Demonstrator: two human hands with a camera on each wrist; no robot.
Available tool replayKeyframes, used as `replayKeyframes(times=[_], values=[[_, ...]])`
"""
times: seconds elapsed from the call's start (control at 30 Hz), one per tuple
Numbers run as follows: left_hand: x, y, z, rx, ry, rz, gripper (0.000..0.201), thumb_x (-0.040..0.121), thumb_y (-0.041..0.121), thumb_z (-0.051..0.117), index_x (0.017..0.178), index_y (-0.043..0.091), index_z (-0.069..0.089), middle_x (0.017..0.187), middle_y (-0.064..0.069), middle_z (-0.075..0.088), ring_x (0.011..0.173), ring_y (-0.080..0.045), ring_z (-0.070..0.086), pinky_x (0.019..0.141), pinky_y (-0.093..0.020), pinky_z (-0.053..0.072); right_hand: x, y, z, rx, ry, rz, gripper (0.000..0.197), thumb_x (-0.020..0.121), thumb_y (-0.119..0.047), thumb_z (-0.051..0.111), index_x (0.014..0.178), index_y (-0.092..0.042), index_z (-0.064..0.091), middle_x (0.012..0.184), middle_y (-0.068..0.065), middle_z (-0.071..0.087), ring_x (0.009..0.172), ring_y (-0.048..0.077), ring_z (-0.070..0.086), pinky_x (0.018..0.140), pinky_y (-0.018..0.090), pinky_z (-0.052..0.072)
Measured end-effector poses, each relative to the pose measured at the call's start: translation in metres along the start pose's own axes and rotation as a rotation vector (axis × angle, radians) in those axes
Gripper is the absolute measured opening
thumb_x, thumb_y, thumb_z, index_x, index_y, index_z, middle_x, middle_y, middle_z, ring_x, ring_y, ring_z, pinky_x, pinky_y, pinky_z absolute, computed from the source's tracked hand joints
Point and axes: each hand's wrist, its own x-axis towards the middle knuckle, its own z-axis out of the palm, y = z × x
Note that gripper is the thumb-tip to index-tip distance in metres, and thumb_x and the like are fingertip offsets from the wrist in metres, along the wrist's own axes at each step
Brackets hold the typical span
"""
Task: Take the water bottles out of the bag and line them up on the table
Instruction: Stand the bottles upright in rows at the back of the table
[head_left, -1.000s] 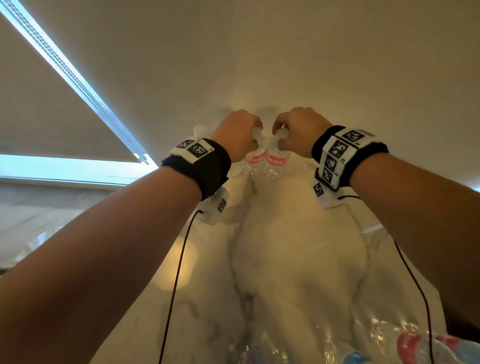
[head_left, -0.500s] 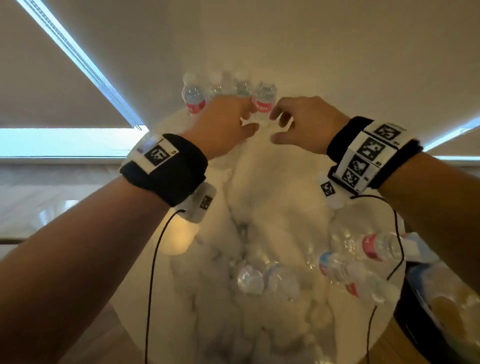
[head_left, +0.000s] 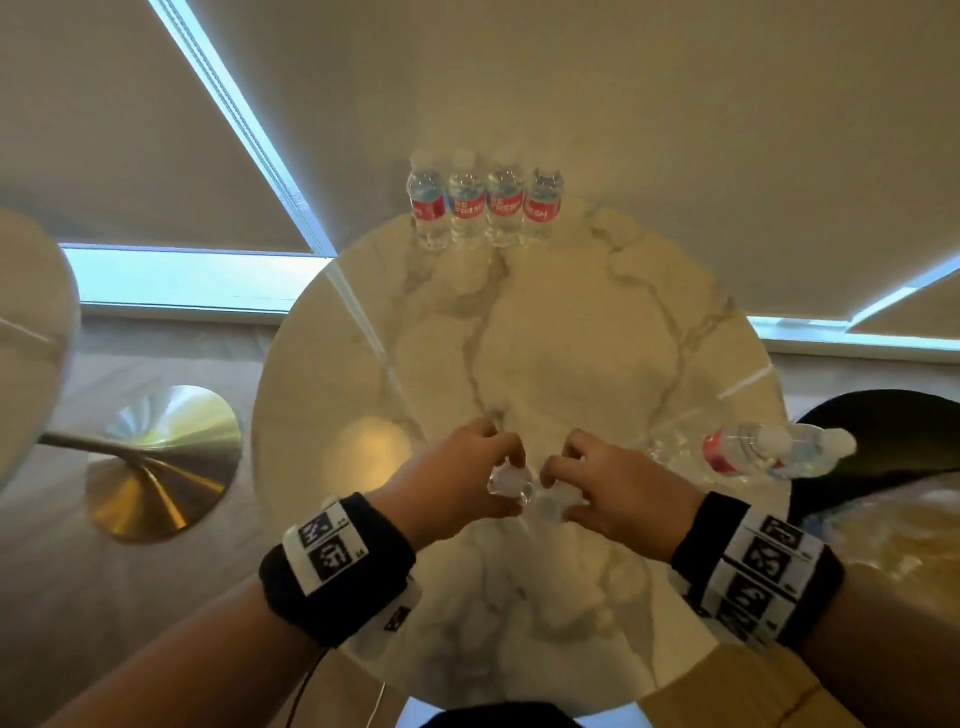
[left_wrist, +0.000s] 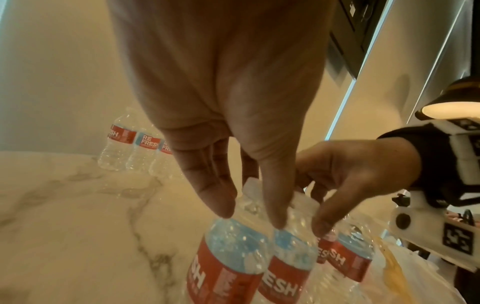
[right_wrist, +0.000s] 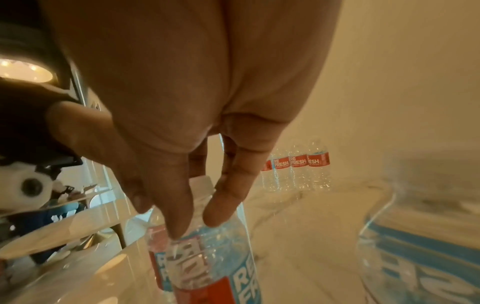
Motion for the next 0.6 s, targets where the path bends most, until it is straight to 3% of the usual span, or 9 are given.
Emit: replayKeyframes(times=[0.1, 0.23, 0.37, 0.47, 0.53, 0.6], values=[[0.008, -0.003, -0.005, -0.043, 0.084, -0.046, 0.034, 0.081, 0.038, 0.076, 0.109, 0.025, 0.063, 0.100, 0.009, 0.050, 0.081, -0.014, 0.057, 0.069, -0.023, 0.047, 0.016, 0.008, -0.013, 0.016, 0.078, 0.009, 0.033, 0.083, -0.040, 0.066, 0.112, -0.027, 0.059, 0.104, -0.004, 0.052, 0.084, 0.018, 0.059, 0.071, 0.028, 0.046], [0.030, -0.030, -0.043, -0.129, 0.243, -0.189, 0.028, 0.081, 0.037, 0.077, 0.102, 0.020, 0.069, 0.086, 0.010, 0.055, 0.082, -0.013, 0.055, 0.059, -0.012, 0.030, 0.052, 0.017, -0.061, 0.052, 0.199, 0.037, 0.031, 0.078, -0.046, 0.069, 0.098, -0.022, 0.064, 0.090, -0.005, 0.058, 0.081, 0.015, 0.055, 0.072, 0.027, 0.043], [0.064, -0.059, -0.097, -0.143, 0.357, -0.275, 0.024, 0.082, 0.034, 0.077, 0.099, 0.019, 0.070, 0.088, 0.005, 0.061, 0.081, -0.015, 0.058, 0.058, -0.017, 0.033, 0.103, 0.017, -0.113, 0.073, 0.318, 0.059, 0.026, 0.077, -0.046, 0.071, 0.085, -0.022, 0.064, 0.079, -0.007, 0.060, 0.073, 0.013, 0.055, 0.064, 0.025, 0.038], [0.094, -0.080, -0.139, -0.115, 0.413, -0.297, 0.018, 0.081, 0.030, 0.077, 0.091, 0.020, 0.068, 0.087, 0.002, 0.063, 0.081, -0.018, 0.060, 0.065, -0.023, 0.038, 0.154, 0.015, -0.146, 0.100, 0.325, 0.064, 0.019, 0.079, -0.039, 0.072, 0.081, -0.023, 0.062, 0.072, -0.011, 0.057, 0.066, 0.008, 0.053, 0.056, 0.021, 0.033], [0.115, -0.095, -0.162, -0.099, 0.436, -0.328, 0.016, 0.081, 0.031, 0.076, 0.086, 0.023, 0.064, 0.081, 0.004, 0.062, 0.078, -0.019, 0.062, 0.065, -0.029, 0.044, 0.190, 0.016, -0.165, 0.083, 0.326, 0.055, 0.016, 0.082, -0.035, 0.071, 0.086, -0.020, 0.065, 0.075, -0.010, 0.059, 0.068, 0.008, 0.054, 0.057, 0.020, 0.034], [0.135, -0.107, -0.180, -0.121, 0.449, -0.339, 0.015, 0.084, 0.028, 0.075, 0.090, 0.018, 0.066, 0.078, 0.004, 0.059, 0.076, -0.019, 0.060, 0.064, -0.028, 0.042, 0.223, 0.019, -0.178, 0.085, 0.331, 0.056, 0.017, 0.083, -0.029, 0.069, 0.093, -0.015, 0.069, 0.083, -0.004, 0.066, 0.076, 0.014, 0.061, 0.061, 0.023, 0.038]])
